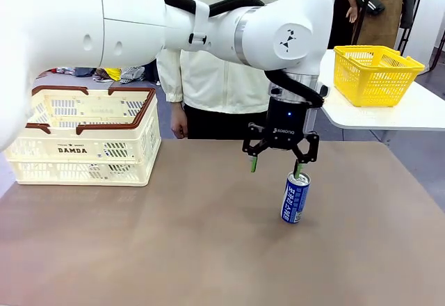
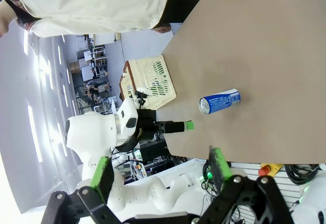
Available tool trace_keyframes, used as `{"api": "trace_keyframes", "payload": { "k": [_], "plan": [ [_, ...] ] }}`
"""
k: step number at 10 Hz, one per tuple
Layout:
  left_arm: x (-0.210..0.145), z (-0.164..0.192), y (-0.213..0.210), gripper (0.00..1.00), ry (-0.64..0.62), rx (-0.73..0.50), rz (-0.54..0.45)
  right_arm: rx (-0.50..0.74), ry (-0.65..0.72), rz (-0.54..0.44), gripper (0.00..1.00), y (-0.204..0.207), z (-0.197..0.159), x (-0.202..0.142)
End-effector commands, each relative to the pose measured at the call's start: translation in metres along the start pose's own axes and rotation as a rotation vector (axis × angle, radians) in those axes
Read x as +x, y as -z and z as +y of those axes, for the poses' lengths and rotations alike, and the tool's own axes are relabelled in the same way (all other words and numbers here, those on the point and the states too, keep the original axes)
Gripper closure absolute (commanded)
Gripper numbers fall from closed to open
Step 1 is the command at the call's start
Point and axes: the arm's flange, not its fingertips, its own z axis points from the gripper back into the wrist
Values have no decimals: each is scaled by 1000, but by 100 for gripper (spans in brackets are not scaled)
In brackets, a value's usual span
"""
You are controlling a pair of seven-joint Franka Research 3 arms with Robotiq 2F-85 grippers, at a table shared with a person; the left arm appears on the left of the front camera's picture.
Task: Place the drinks into the Shopping basket.
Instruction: Pick up one drink and place it into the Shopping basket.
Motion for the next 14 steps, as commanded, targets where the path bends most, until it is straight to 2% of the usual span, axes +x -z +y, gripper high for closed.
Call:
{"api": "trace_keyframes", "payload": {
  "k": [1,3,4,7,9,10,11,13,14],
  "plan": [
    [-12,10,-1,0,3,2,17,9,12,3,0,0,3,0],
    [0,4,1,0,-1,4,4,9,12,3,0,0,3,0],
    [-7,-10,12,0,-137,11,-58,9,12,3,0,0,3,0],
    [-15,-26,27,0,-289,-86,-174,9,12,3,0,0,3,0],
    [-15,-34,24,0,-400,-106,-214,9,12,3,0,0,3,0],
    [-12,-38,21,0,-520,-165,-186,9,12,3,0,0,3,0],
    [-5,-42,21,0,-308,-141,-163,9,12,3,0,0,3,0],
    [-5,-42,21,0,-308,-141,-163,9,12,3,0,0,3,0],
    [-2,-44,20,0,-352,-162,-176,9,12,3,0,0,3,0]
  ]
}}
